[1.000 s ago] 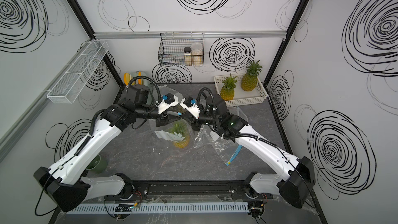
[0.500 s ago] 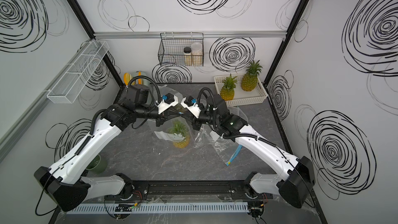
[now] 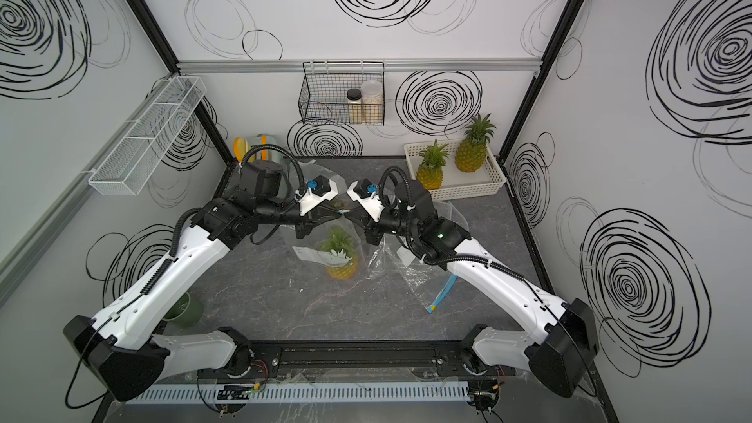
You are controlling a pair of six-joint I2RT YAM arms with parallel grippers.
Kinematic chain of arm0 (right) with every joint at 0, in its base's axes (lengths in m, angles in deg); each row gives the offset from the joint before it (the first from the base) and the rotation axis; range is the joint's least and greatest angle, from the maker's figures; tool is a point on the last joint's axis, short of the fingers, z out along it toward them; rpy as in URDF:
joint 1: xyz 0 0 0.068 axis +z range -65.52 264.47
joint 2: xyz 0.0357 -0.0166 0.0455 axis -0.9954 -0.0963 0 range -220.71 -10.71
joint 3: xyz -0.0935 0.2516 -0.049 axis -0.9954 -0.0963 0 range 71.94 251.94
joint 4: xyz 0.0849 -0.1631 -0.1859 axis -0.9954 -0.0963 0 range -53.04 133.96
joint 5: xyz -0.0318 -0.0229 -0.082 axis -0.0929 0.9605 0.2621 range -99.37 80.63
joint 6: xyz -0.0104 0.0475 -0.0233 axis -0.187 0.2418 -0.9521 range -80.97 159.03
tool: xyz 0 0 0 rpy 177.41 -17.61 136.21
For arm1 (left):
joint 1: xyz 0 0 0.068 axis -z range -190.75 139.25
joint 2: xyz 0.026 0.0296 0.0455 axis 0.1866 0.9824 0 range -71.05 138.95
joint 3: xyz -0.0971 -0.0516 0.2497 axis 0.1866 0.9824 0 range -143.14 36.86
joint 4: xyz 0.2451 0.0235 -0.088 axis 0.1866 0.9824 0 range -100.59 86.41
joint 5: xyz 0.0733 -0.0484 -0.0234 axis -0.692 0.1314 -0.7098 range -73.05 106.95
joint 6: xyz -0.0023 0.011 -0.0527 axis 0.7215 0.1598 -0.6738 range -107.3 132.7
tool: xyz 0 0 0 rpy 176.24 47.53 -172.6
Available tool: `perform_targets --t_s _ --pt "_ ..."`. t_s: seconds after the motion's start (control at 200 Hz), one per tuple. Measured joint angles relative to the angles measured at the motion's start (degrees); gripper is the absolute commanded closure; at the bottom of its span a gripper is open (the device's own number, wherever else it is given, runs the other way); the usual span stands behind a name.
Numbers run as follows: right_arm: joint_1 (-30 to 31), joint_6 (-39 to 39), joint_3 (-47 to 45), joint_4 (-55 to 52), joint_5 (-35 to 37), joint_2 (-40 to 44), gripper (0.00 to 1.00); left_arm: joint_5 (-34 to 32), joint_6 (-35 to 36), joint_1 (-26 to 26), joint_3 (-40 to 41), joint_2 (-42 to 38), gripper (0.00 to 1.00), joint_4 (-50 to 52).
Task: Open the zip-top bag and take out the pineapple
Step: Unzip the zipper on the zipper food storage bag.
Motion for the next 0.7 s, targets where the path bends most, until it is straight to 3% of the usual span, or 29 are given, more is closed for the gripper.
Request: perform_targets --t_s 0.7 --pt "-14.9 5.9 -5.9 -0.5 -3.1 7.5 1.0 -14.0 -5.8 -2.3 2.4 -11.3 0.95 7.9"
